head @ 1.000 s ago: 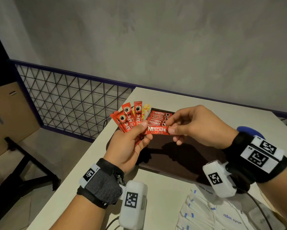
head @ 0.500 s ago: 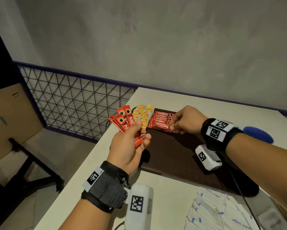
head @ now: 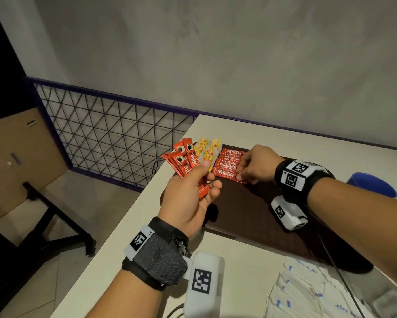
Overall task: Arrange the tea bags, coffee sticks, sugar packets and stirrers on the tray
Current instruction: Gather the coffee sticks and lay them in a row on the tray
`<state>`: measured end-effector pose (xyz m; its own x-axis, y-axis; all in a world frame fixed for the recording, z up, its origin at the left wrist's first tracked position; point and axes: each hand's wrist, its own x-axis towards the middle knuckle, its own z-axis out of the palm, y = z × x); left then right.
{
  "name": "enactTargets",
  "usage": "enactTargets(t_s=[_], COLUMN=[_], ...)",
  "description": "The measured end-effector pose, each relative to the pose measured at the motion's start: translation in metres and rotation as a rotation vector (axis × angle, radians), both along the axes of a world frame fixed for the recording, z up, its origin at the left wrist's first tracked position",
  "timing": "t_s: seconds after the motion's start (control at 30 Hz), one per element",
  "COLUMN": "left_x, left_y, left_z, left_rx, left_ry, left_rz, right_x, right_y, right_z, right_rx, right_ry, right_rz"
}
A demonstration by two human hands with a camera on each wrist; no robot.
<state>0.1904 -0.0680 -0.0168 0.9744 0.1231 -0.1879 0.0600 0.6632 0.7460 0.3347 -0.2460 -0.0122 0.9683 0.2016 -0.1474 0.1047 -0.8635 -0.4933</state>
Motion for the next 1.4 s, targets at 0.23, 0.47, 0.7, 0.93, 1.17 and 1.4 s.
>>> enactTargets(t_s=[0.23, 0.47, 0.7, 0.93, 1.17, 1.4], left_x=[0.002, 0.001, 0.001, 0.001, -0.002, -0.004], left_y=[0.000, 0.002, 0.003, -0.001, -0.003, -0.002], left_z=[0.000, 0.000, -0.003, 0.003, 0.006, 0.003], left_rx=[-0.056, -0.123, -0.334, -0.279, -0.268, -0.127], left_ry=[0.034, 0.058, 0.102, 0.002, -0.067, -0.106], left_rz=[0.007, -0.034, -0.100, 0.016, 0.074, -0.077], right_x=[-0.002, -0.004, -0.031, -0.115, -0.137, -0.130], right_y=[0.003, 0.003, -0.001, 0.021, 0.017, -0.012], right_z=[0.001, 0.007, 0.035, 0.057, 0.055, 0.068], right_rx=[-0.071, -0.043, 0.181, 0.522, 0.468, 0.492], right_ry=[-0.039, -0.059, -0.152, 0.273, 0.267, 0.118], right_rz=[0.006, -0.024, -0.043, 0.206, 0.325, 0.167])
